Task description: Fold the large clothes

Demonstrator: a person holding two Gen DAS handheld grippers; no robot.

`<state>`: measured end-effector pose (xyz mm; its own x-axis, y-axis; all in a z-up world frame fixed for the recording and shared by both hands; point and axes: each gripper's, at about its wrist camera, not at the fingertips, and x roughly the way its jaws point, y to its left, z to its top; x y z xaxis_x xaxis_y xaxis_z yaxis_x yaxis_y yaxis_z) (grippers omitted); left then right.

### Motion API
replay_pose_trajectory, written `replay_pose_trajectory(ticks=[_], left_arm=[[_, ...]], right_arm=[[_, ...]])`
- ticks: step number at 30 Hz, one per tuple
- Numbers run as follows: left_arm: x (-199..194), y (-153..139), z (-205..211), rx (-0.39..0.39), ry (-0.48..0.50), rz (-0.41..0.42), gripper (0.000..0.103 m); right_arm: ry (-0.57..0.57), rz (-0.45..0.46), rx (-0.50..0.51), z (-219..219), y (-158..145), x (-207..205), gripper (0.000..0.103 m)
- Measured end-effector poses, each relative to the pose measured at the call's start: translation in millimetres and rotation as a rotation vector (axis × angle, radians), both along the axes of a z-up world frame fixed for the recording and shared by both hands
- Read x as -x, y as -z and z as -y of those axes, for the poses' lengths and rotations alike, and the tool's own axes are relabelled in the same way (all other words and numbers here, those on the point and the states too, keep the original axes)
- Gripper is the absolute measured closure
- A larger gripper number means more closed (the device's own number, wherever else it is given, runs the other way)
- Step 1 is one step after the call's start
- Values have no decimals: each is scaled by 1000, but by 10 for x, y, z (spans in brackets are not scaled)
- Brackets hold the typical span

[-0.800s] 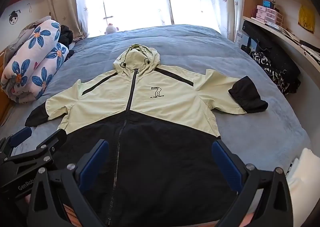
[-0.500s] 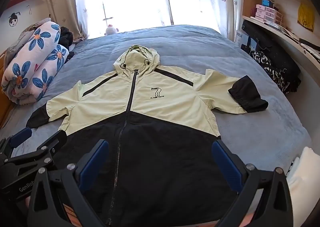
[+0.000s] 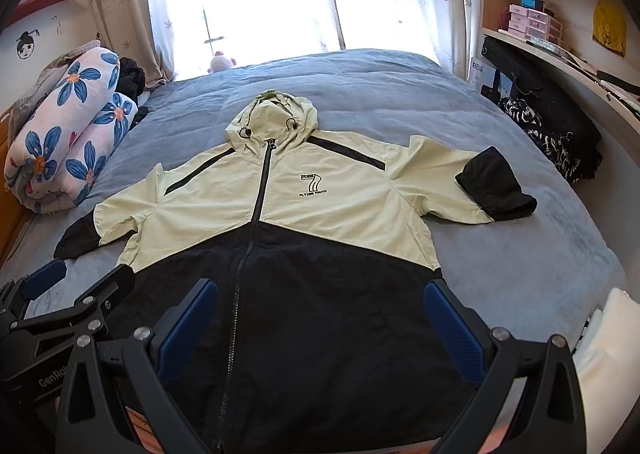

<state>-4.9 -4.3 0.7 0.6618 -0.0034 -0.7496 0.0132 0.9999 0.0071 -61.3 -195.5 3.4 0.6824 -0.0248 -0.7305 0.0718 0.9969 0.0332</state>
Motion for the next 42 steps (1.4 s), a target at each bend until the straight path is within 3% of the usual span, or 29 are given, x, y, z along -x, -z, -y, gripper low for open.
replay_pose_trajectory(ticks=[42], left_arm=[[40, 62, 12, 10, -25, -36, 2]], right_arm=[[-4, -7, -22, 27, 106, 62, 0]])
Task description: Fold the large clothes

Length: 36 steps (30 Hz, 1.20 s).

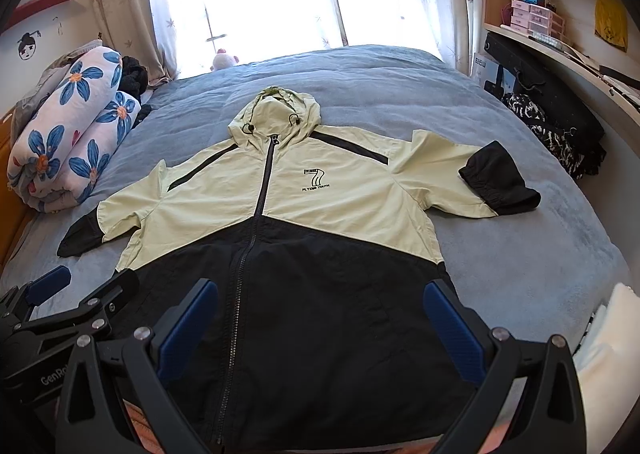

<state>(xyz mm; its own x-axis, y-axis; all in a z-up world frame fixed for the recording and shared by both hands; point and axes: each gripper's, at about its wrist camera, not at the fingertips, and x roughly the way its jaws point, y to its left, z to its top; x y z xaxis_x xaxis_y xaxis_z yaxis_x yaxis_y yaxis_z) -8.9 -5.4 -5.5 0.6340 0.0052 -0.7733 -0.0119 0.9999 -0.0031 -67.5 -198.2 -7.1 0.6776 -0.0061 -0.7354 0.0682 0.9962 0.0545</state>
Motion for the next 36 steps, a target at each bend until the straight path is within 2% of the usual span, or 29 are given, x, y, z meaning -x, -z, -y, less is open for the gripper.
replay_pose_trajectory(ticks=[24, 36], left_arm=[[-93, 36, 66, 2, 13, -12, 2], [-463, 24, 332, -5, 38, -22, 2]], right_arm=[[-9, 10, -18, 7, -14, -34, 0], [4, 114, -46, 240, -136, -244, 0]])
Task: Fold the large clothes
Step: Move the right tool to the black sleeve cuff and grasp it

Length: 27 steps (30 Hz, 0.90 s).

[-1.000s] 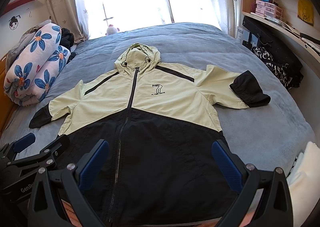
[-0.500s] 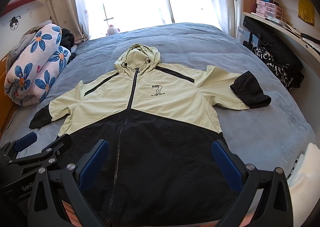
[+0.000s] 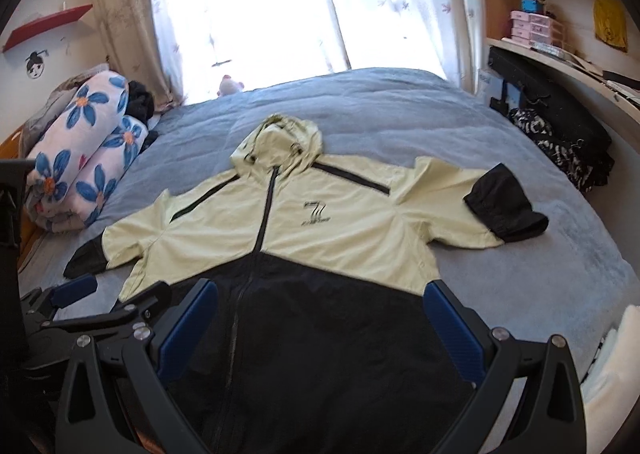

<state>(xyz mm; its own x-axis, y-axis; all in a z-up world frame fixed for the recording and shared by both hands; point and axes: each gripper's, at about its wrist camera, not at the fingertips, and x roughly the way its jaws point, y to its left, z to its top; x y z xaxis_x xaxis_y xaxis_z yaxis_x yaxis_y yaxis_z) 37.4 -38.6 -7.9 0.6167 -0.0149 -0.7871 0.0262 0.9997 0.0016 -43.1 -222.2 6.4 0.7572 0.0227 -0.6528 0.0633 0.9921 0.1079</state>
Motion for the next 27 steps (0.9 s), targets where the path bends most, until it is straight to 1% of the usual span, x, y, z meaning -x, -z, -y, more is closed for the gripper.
replay_pose_trajectory(ticks=[3, 5, 7, 9, 11, 14, 16, 18, 20, 22, 23, 25, 27], left_arm=[[-133, -38, 62, -1, 1, 12, 2], [-228, -91, 114, -6, 1, 37, 2], [-342, -172, 174, -11, 7, 68, 2], [-456, -259, 225, -13, 15, 105, 2], [-566, -362, 283, -19, 30, 151, 2], [-729, -538, 391, -40, 56, 213, 2], [-815, -650, 464, -57, 72, 258, 2], [-882, -747, 540, -64, 105, 300, 2], [-961, -823, 615, -52, 146, 319, 2], [-1035, -880, 698, -38, 178, 336, 2], [-1081, -900, 741, -34, 189, 340, 2], [-1195, -914, 827, -17, 210, 327, 2], [-1334, -864, 890, 28, 230, 280, 2]], right_arm=[[15, 41, -4, 120, -84, -104, 0], [14, 61, -6, 194, -148, -193, 0], [28, 79, 26, 262, -235, -313, 0], [20, 84, 46, 325, -303, -425, 0], [27, 60, 40, 405, -373, -550, 0], [87, 28, 33, 591, -512, -737, 0], [92, 63, -6, 737, -597, -762, 0], [95, 76, -43, 843, -686, -819, 0], [99, 76, -80, 969, -767, -909, 0], [102, 74, -83, 1036, -823, -981, 0], [103, 77, -67, 1074, -854, -1017, 0], [107, 77, -3, 1142, -902, -1102, 0], [110, 79, 53, 1214, -892, -1179, 0]])
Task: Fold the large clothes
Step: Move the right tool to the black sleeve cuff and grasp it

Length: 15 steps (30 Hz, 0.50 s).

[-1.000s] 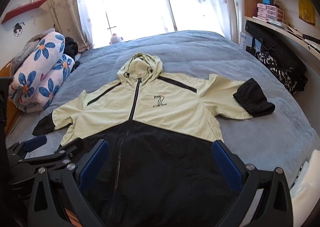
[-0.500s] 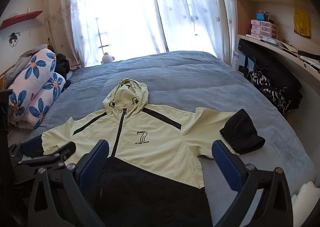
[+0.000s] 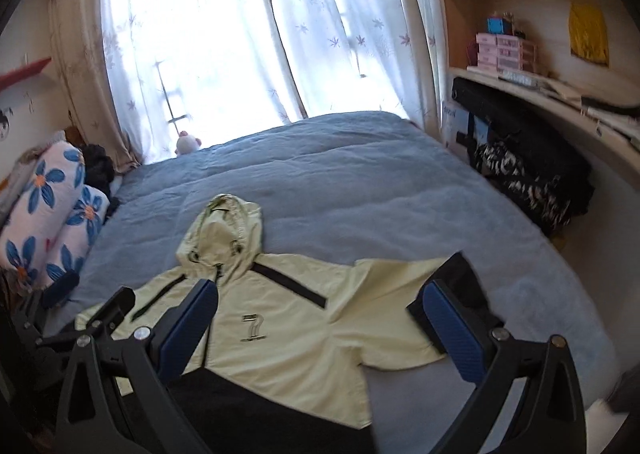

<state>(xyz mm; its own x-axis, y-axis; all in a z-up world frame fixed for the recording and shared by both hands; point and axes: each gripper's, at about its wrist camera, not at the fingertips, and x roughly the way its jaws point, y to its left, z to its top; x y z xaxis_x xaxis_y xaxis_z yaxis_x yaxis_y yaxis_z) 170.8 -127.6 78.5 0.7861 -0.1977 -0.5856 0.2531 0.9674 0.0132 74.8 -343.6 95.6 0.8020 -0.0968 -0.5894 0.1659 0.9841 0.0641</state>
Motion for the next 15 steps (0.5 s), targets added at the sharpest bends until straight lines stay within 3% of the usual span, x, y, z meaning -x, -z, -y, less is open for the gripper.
replay_pose_trajectory(ticks=[3, 7, 10, 15], left_arm=[[-222, 164, 140, 37, 21, -75, 2], [-511, 547, 415, 4, 17, -135, 2], [-696, 838, 608, -16, 6, -159, 2], [-1028, 1376, 920, -47, -35, -253, 2]], right_arm=[[23, -9, 40, 225, 78, -119, 0], [81, -43, 31, 659, 288, -282, 0], [102, -91, 69, 977, 525, -473, 0], [41, -216, 111, 1268, 1099, -768, 3]])
